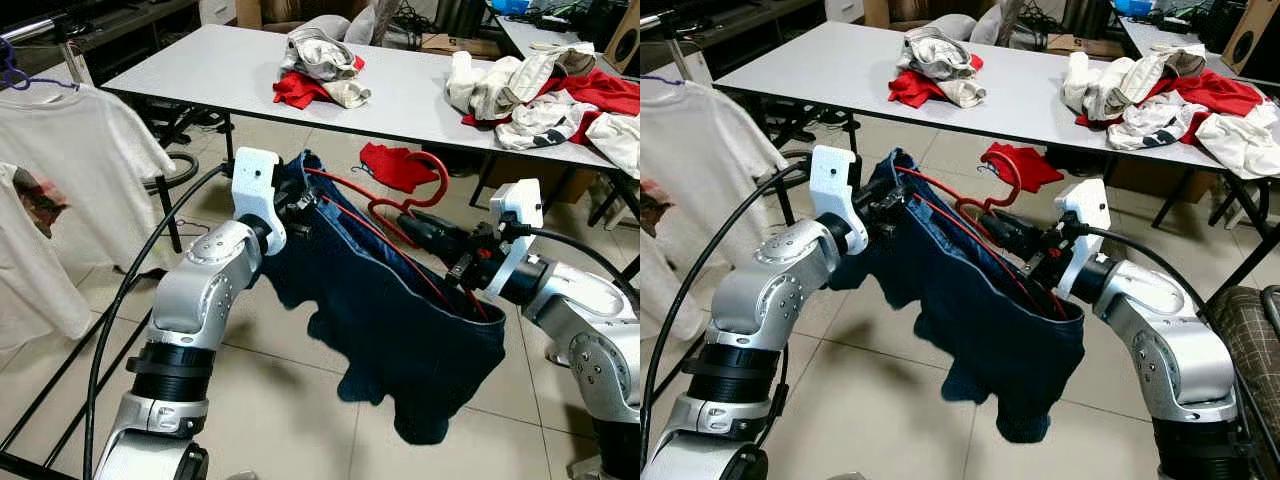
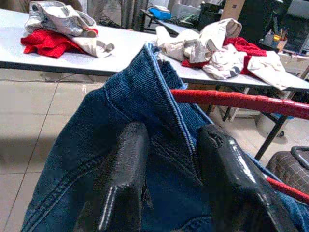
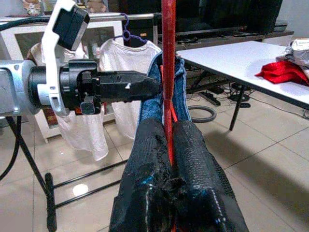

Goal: Hang hanger

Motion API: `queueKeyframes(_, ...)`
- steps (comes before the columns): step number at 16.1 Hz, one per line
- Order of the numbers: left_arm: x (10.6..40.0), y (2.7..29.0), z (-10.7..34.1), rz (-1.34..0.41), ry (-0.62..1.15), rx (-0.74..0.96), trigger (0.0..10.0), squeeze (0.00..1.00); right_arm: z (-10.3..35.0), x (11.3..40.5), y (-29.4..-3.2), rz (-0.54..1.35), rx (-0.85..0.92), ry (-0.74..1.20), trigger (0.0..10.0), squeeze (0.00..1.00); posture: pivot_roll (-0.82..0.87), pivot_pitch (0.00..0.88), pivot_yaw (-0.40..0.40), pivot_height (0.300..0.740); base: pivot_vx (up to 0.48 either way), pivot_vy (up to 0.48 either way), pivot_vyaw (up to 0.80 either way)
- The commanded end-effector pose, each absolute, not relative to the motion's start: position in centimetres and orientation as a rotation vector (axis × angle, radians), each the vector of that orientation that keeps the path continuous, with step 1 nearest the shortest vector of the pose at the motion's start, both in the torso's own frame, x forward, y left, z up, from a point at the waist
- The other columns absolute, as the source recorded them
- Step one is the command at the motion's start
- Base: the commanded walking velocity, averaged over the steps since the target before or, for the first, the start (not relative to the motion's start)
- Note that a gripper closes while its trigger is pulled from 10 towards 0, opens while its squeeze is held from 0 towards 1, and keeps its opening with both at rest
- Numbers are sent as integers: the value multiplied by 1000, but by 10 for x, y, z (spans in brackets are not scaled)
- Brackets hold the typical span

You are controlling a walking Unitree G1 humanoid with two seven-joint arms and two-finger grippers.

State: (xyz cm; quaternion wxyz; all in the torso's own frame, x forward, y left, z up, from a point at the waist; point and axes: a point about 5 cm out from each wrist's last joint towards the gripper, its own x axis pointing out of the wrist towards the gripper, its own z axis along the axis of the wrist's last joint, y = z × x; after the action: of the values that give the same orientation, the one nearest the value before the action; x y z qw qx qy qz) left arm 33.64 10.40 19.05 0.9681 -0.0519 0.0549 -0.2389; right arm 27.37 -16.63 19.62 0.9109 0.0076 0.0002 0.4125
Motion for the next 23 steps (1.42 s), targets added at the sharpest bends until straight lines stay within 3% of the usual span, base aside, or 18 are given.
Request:
queueKeyframes(1, 338, 110, 186, -446, 129, -96, 0, 0, 209, 274, -165, 863, 11, -63, 0, 0, -46, 0, -17, 740, 0, 0, 0)
queueKeyframes(13, 341, 131, 214, -405, 25, -121, 0, 0, 193, 270, -165, 865, -53, 39, 0, 0, -44, 0, -15, 740, 0, 0, 0)
queueKeyframes(20, 368, 175, 228, -90, -22, -154, 0, 0, 189, 241, -166, 982, -48, 69, 0, 0, -50, 0, -10, 740, 0, 0, 0)
queueKeyframes(23, 372, 171, 220, -106, 11, -156, 0, 0, 191, 241, -167, 929, -11, 29, 0, 0, -52, 0, -6, 740, 0, 0, 0)
